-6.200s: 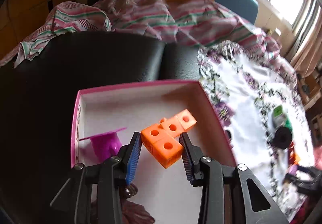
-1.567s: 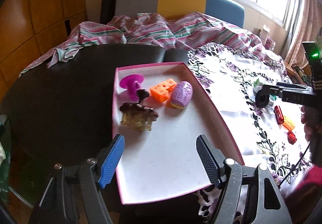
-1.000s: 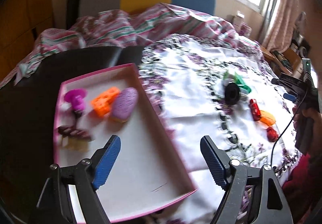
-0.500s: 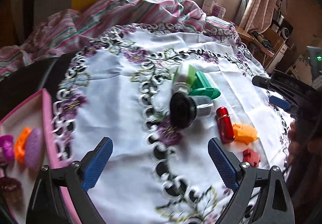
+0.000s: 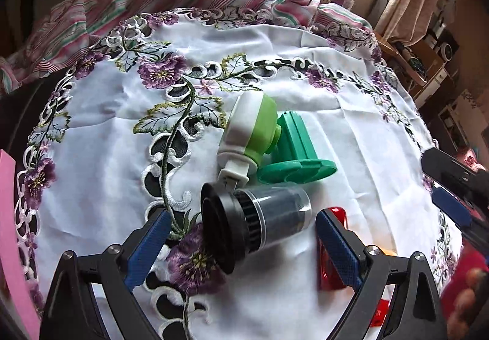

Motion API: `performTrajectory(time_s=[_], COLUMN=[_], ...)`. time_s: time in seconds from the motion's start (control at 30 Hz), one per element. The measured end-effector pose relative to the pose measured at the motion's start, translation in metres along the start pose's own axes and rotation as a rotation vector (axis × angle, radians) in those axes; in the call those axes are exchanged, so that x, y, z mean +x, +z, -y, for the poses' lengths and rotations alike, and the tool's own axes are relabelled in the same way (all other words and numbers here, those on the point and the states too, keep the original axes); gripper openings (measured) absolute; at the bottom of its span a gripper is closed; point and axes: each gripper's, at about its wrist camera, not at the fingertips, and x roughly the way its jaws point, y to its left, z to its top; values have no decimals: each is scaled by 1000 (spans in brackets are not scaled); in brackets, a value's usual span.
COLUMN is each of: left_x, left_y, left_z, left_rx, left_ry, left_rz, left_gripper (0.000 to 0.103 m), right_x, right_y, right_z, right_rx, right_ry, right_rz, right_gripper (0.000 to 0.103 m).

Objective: Organize rigid objects
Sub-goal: 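Grasp the black cylindrical cup with the left gripper, then lift the black cup with the left gripper while the right grasps the teal cup holder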

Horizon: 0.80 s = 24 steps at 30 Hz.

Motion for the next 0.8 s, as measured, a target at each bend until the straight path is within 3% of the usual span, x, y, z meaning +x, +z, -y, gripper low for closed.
performTrajectory(time_s=[0.03,0.13,0.37,0.8], left_x=[3,11,-15,-102], left_y=[1,0,-27,-102], left_z=[0,-2,-24,-75], left_rx=[-4,-12,15,41], left_ry=[-1,-36,-33,-6], left_rz=[-3,-23,21,122], left_gripper=[95,77,77,77], right_x=[0,0,6,20], right_y=[0,-1,-5,-22], right_z=[-1,-2,-8,-37], right_rx=[-4,-14,-56,-212], right_ry=[0,-7,-13,5], right_rz=[0,-1,-23,-89], right_gripper=[83,83,83,79])
